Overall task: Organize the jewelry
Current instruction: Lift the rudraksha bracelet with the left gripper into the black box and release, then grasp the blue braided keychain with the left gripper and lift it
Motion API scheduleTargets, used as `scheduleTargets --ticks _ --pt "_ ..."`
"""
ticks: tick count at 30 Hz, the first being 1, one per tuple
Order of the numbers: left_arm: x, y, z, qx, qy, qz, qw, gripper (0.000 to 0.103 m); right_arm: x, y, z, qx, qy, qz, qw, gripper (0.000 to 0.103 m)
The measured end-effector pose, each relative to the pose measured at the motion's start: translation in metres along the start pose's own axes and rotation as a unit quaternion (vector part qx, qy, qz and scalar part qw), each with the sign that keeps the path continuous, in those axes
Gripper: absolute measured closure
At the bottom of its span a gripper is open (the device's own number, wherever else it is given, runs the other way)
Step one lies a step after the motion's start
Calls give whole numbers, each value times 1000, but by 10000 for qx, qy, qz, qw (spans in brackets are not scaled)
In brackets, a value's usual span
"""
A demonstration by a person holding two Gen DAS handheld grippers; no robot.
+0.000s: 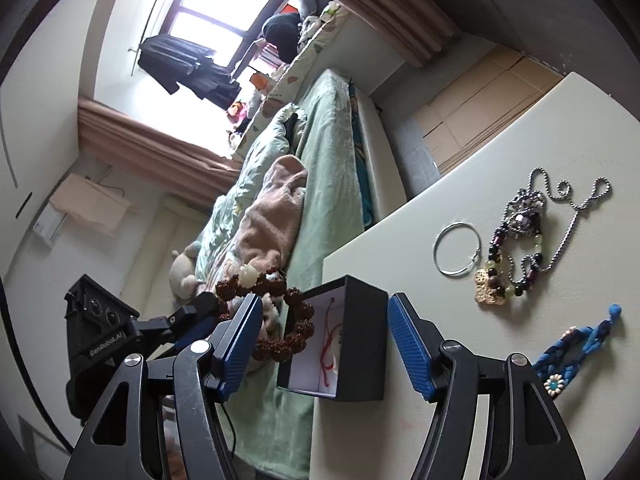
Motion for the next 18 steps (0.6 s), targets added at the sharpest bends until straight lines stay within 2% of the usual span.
scheduleTargets --ticks 4,6,8,13,18 --pt "5 9 0 -155 88 175 9997 67 -7 -2 3 20 -51 -6 10000 37" --pt "3 10 1 -149 22 266 9995 47 -10 -2 4 9 -62 -14 10000 37" --pt "1 9 0 -112 -66 304 9995 38 -16 -3 6 13 -113 -12 9999 37" --pt "6 1 -4 42 13 243 9997 37 -39 -12 14 54 -312 -79 9995 37" --pt "11 -15 -11 257 63 185 9995 37 -62 -26 20 81 -443 -318 9985 37"
Point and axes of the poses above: each gripper's, at about its wrist camera, not at the fingertips, and x roughly the way its jaws point, y to its left, z to its top, the point moved 4 cm from there along x, roughly the way its jaws point, and after that the axes turned 1 degree about -y, right-handed, at the moved point
